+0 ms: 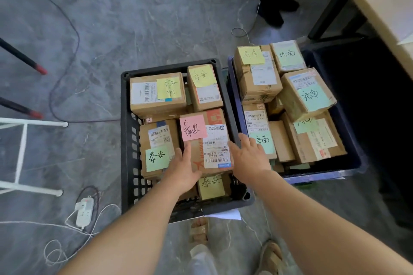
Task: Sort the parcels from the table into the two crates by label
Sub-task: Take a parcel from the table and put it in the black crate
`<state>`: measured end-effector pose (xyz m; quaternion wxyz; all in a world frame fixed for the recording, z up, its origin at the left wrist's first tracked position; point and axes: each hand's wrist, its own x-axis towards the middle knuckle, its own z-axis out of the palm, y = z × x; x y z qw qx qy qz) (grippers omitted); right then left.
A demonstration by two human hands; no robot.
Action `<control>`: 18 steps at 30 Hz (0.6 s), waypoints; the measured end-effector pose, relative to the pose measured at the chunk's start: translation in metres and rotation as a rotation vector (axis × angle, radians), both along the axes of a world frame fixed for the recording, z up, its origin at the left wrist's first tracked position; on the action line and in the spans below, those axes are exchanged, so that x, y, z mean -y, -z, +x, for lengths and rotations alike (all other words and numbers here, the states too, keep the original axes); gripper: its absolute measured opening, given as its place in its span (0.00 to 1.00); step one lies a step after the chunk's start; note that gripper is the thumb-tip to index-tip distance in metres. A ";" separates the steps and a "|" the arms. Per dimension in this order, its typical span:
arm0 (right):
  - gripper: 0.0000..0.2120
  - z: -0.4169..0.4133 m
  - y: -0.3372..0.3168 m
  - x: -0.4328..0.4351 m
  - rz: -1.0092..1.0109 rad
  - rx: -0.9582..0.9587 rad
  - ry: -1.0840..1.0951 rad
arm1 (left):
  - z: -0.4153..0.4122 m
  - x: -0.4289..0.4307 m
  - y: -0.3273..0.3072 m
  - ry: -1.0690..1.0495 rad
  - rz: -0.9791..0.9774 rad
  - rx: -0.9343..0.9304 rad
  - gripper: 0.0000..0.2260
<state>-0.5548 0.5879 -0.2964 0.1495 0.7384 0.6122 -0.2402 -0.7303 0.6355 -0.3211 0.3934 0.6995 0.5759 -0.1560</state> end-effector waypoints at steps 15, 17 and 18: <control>0.32 0.006 -0.103 0.081 0.246 0.011 0.415 | 0.035 0.036 -0.106 0.494 0.407 0.007 0.35; 0.33 0.008 -0.112 0.096 0.257 0.018 0.455 | 0.040 0.044 -0.114 0.531 0.418 0.013 0.34; 0.34 0.010 -0.116 0.104 0.264 0.025 0.473 | 0.043 0.048 -0.117 0.552 0.428 0.013 0.34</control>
